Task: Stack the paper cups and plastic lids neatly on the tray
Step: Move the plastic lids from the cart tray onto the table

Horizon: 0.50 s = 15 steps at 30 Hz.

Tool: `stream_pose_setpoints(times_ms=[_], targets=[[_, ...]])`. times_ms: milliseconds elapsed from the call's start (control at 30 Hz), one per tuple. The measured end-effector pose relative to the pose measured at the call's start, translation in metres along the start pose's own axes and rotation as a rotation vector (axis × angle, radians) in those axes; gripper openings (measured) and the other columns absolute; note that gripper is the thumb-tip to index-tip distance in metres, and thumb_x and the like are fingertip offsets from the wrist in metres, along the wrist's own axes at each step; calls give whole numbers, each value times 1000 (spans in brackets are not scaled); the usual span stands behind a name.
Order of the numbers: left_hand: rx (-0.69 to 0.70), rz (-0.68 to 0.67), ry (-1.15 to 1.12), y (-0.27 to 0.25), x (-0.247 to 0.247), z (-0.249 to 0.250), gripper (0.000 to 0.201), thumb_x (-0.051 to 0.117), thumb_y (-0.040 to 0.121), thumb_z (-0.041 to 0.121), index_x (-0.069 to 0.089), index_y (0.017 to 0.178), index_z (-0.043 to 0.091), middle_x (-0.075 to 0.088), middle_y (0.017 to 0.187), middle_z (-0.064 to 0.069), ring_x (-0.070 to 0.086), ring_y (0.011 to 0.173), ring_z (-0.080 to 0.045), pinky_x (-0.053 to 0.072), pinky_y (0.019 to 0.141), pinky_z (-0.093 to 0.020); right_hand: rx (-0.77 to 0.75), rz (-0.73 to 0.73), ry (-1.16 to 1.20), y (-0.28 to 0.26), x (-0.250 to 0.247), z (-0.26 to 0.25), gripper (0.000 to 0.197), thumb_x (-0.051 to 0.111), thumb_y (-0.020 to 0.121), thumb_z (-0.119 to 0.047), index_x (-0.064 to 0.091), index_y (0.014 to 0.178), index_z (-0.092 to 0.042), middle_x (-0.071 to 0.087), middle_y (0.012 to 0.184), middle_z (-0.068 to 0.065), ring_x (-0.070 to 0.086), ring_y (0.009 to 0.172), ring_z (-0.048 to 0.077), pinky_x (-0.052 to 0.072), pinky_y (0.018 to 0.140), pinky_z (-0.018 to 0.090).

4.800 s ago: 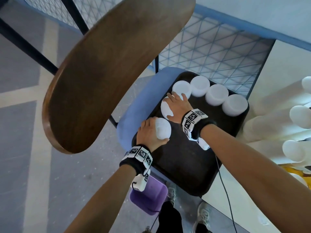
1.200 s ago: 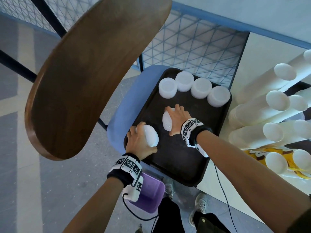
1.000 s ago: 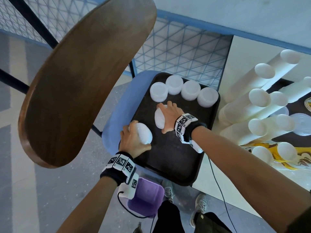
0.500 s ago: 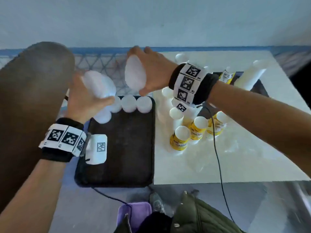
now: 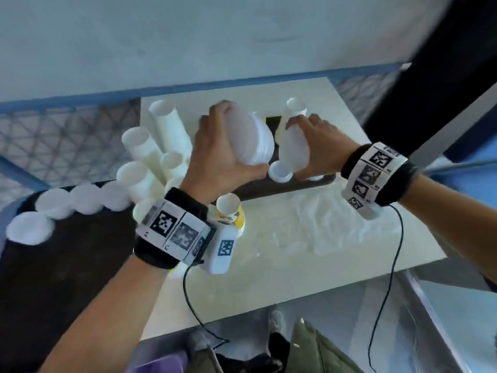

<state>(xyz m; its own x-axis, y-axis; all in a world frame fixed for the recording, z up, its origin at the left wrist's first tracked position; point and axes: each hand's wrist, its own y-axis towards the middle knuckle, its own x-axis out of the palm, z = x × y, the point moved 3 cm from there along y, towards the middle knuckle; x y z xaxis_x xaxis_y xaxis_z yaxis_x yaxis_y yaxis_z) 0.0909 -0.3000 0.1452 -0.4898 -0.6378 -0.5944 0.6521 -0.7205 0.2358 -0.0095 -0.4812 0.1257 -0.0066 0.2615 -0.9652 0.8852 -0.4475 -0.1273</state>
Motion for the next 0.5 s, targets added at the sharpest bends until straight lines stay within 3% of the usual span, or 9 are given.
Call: stream_pose_setpoints(times_ms=[167,233,400,500], targets=[[-106,-131,60,1,119,-4,99,84,52,26,30,134,12,38,124,-8,37,113,-23,34,98,-38,41,-177,-17,-5,70,76,100,82,45,-36,29,129,-25,38,122,9,43,112,32,48,86,44],[-215,-223,154,-6,156,-26,99,83,55,27,27,135,11,37,124,-10,36,114,-26,31,97,-37,56,-247,-14,-6,101,92,98,82,48,-34,29,131,-24,37,123,10,42,112,32,48,86,42],[-482,-368,286,-31,213,-86,95,79,57,27,23,133,19,29,126,-9,33,114,-31,38,87,-34,78,-339,-14,-2,159,114,97,81,53,-34,28,133,-24,32,127,10,41,114,32,45,92,41],[-531,-390,343,-34,233,-103,94,78,58,26,23,134,20,28,128,-9,31,116,-31,43,86,-37,96,-384,-30,3,180,120,96,80,56,-34,26,134,-24,32,125,10,40,113,31,44,92,40]])
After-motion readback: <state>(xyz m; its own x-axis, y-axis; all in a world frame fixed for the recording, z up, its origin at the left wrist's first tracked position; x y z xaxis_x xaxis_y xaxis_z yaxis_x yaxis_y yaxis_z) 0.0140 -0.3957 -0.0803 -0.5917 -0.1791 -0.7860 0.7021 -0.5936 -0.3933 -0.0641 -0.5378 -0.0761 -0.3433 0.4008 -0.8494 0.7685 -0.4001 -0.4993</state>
